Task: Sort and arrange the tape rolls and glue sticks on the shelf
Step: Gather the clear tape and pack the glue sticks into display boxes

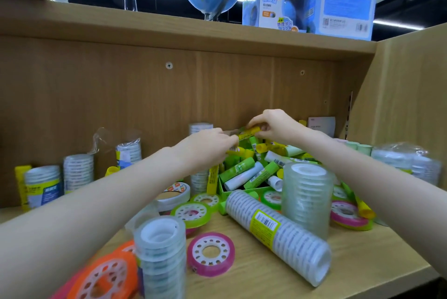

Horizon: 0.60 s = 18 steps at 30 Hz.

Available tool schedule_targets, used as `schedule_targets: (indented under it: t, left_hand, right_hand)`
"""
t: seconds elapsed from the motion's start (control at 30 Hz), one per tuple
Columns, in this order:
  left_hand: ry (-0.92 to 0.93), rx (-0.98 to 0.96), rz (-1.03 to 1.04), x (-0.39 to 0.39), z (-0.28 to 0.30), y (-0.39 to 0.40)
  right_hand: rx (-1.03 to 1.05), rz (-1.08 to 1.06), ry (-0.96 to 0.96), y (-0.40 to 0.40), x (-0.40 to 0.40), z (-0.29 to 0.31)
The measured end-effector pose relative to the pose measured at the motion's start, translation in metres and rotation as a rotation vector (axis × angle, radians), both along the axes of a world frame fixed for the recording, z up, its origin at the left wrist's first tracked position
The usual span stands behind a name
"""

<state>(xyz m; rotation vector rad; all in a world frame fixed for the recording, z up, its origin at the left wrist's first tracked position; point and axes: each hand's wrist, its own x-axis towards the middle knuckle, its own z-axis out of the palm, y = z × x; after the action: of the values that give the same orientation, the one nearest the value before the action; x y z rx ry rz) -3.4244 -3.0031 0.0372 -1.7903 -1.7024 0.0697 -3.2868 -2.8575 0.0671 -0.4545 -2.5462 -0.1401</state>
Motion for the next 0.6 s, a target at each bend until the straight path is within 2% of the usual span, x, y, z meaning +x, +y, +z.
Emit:
schedule_targets:
  t: [0.1,0.23,0.3,0.4,0.5,0.6]
  left_hand:
    - [0.222,0.088,-0.122,-0.005,-0.007,0.005]
    - [0.268,0.157,-0.158,0.004,-0.004,0.007]
    - [0.204,0.06,-0.142,0.01,-0.002,0.007]
    - [0.084,-0.124,0.063,0.005,0.0,0.008]
    - [0.015,-0.123,0.002,0.002,0.003,0.001]
    - [0.06,-0.135,-0.037,0.004,0.002,-0.004]
  right_hand:
    - [-0.017,0.017,-0.008,-0.004,0.002,0.002]
    - [-0.063,0.043,-0.006,-0.008,0.004,0.002]
    - [-0.084,0.041,-0.019,-0.008,0.004,0.001]
    - [-0.123,0.045,-0.016,-0.007,0.004,0.0]
    - [-0.143,0.048,0.007,-0.009,0.007,0.002]
    - [-0.162,0.062,0.037,-0.012,0.012,0.005]
